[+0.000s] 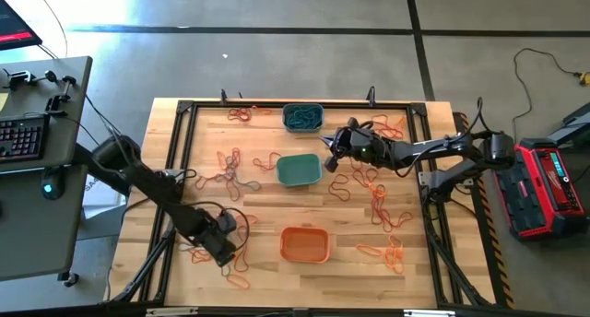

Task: Sort rubber bands into baskets
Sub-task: Put the blue rubber band into the blue bin

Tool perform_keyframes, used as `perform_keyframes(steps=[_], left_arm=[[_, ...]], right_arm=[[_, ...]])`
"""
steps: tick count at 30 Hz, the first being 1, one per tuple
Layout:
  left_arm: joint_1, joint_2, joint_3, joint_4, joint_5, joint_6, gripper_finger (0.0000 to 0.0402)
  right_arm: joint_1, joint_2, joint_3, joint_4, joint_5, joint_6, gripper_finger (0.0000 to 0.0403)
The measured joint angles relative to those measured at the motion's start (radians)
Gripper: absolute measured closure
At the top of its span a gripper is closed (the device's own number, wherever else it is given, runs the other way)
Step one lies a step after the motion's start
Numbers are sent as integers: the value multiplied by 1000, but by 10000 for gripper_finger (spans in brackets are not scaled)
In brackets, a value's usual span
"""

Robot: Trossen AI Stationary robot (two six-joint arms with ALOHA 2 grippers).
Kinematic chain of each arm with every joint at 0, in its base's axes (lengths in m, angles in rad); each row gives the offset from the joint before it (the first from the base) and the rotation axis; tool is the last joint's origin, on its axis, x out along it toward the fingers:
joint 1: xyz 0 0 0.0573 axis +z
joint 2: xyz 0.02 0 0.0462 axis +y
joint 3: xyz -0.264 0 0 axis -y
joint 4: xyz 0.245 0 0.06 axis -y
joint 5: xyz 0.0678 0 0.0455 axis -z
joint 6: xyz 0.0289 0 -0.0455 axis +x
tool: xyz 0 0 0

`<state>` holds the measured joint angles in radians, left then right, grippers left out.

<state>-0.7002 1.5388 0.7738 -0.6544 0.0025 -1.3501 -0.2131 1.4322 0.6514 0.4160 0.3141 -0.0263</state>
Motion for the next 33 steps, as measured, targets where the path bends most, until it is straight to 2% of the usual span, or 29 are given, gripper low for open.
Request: perform_keyframes(steps=[4,7,16,23,26,33], left_arm=[[0,27,0,-3,12,-1,246],[0,44,4,-10,16,8,269],[-1,-12,-1,-75,-9,40,393],[29,-149,-1,-129,-51,49,399],[55,-206,-1,-134,-114,72,399],[170,-302,-1,-104,-256,224,401]], right_arm=[[0,0,0,0,0,0,403],[0,0,0,0,0,0,403],[0,0,0,-1,-3,-1,403],[-1,1,0,-66,-133,-107,403],[-1,2,0,-43,-144,-156,403],[-2,2,0,-41,-194,-130,403]])
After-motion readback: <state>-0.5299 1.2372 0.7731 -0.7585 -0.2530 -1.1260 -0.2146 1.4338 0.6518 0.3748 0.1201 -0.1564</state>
